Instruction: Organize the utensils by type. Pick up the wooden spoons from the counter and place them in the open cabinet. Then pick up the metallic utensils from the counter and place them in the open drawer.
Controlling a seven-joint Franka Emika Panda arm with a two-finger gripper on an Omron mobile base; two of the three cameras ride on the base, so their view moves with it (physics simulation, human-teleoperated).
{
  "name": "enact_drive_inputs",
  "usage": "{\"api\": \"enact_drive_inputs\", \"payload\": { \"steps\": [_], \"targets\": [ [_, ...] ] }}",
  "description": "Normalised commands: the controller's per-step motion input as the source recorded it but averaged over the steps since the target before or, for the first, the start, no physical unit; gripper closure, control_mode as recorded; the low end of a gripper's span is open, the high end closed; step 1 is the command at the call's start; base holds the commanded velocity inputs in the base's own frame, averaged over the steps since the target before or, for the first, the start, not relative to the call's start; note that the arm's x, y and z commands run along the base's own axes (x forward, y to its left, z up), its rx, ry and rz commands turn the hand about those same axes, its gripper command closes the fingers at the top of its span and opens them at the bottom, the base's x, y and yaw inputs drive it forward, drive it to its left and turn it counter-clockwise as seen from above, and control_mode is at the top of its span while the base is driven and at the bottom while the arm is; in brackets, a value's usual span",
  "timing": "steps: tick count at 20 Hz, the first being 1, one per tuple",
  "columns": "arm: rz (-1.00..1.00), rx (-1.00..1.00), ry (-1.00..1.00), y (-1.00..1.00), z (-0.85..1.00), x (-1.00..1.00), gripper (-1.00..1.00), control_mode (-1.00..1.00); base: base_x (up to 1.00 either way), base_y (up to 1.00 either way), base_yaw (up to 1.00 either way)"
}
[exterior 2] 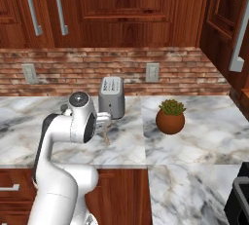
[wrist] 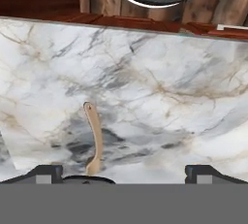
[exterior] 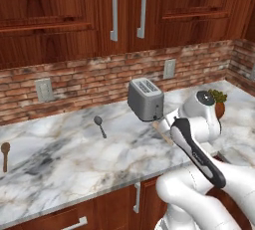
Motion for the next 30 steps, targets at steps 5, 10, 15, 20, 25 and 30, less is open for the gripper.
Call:
{"api": "enact_drive_inputs", "payload": {
  "steps": [5, 10, 15, 20, 25, 30],
  "targets": [
    [0.00, 0.00, 0.23, 0.00, -0.36, 0.56, -1.00, -1.00, 0.00, 0.00, 0.00],
    [0.00, 0.00, 0.19, -0.12, -0.32, 0.48, -1.00, -1.00, 0.00, 0.00, 0.00],
    [0.00, 0.00, 0.05, -0.14, -0.37, 0.35, -1.00, -1.00, 0.00, 0.00, 0.00],
    [0.00, 0.00, 0.00, -0.05, -0.57, 0.08, -1.00, -1.00, 0.00, 0.00, 0.00],
    [0.00, 0.00, -0.01, -0.02, -0.42, 0.10, -1.00, -1.00, 0.00, 0.00, 0.00],
    [0.00, 0.00, -0.07, 0.00, -0.17, 0.19, -1.00, -1.00, 0.00, 0.00, 0.00]
  ]
}}
